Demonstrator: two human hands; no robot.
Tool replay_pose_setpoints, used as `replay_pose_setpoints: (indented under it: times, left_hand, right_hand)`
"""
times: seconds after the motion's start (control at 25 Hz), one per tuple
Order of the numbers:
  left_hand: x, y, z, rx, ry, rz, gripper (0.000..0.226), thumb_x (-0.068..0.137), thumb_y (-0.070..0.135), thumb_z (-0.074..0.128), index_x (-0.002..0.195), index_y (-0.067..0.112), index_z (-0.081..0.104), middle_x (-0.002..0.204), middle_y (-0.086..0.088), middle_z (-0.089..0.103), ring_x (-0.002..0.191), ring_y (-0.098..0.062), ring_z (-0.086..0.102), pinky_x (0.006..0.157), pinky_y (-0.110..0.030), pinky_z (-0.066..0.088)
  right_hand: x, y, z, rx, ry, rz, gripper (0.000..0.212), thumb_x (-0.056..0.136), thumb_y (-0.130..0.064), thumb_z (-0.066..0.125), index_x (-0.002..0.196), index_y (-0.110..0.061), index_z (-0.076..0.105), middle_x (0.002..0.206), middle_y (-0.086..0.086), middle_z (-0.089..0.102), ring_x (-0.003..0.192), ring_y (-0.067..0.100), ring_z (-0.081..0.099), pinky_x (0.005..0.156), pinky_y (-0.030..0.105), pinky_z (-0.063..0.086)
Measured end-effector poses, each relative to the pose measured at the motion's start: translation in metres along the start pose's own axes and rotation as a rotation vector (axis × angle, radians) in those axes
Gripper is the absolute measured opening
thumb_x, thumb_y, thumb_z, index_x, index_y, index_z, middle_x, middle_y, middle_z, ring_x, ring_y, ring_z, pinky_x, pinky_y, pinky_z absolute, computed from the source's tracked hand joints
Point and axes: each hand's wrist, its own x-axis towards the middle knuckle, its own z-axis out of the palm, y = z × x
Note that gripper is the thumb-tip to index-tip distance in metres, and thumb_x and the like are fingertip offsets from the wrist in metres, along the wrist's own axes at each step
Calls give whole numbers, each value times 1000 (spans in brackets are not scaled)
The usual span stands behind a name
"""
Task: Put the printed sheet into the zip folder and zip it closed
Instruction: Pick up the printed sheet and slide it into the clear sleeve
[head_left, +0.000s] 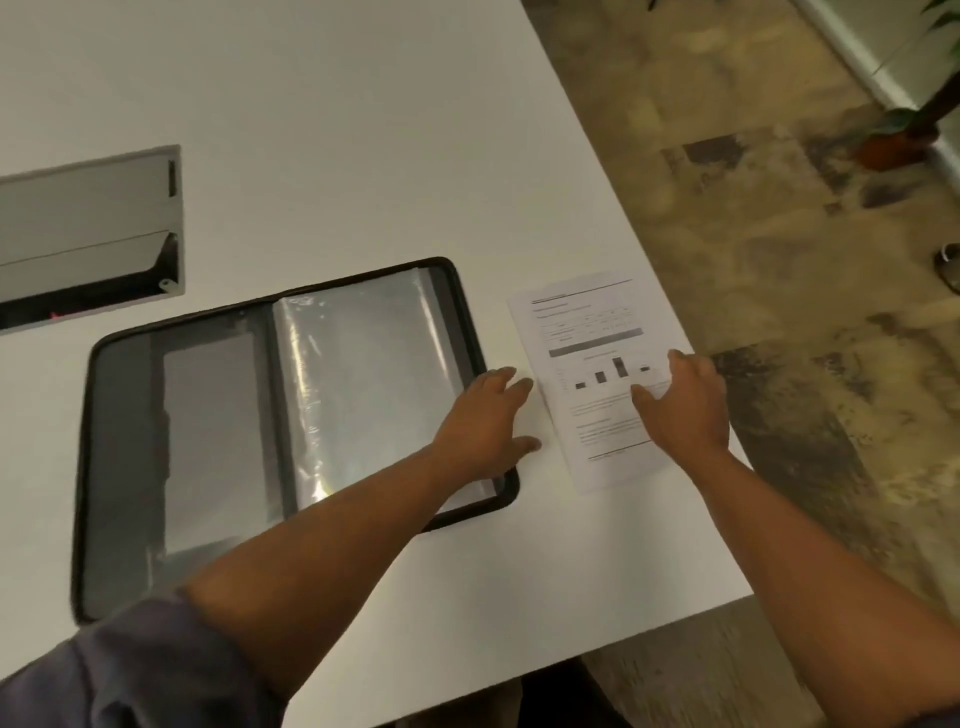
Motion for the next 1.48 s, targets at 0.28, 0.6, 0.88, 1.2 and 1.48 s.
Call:
replay_pose_setpoints:
  times: [0.28,0.6,0.88,1.2,1.48]
  left_hand:
    - [50,22,13,173,-54,2,96,81,60,72,158,27,25,168,-9,15,153,-33,10,123,-50,14]
    - [56,27,20,179,-58,-89,96,75,58,79,155,31,33,167,-2,21,153,-27,16,121,-53,25]
    - [59,25,21,199,-51,-91,95,73,59,80,153,33,36,165,0,24,152,-28,21,118,-54,29]
    - [60,23,21,183,-61,-80,96,74,61,79,154,33,34,166,0,21,152,-27,20,118,-53,29]
    - [34,20,-18,-999,158,-383,105,78,42,84,158,30,18,159,0,35,138,-23,43,110,-49,43]
  right_hand:
    - [40,40,-13,91,-155,198,51,80,-36,77,118,-7,61,122,16,59,110,35,57,89,46,55]
    - [52,43,-18,81,-247,224,44,75,-46,81,95,-11,62,99,8,67,92,30,65,77,45,58]
    - [63,42,-19,187,-355,267,47,85,-32,75,123,-9,61,124,10,63,105,32,62,86,46,58]
    - [63,46,-33,504,-401,281,19,98,-12,55,109,-22,67,102,-1,71,84,17,66,62,28,51]
    - [50,23,-66,815,-360,269,23,98,-9,57,93,-25,72,93,-2,79,85,24,75,76,41,59]
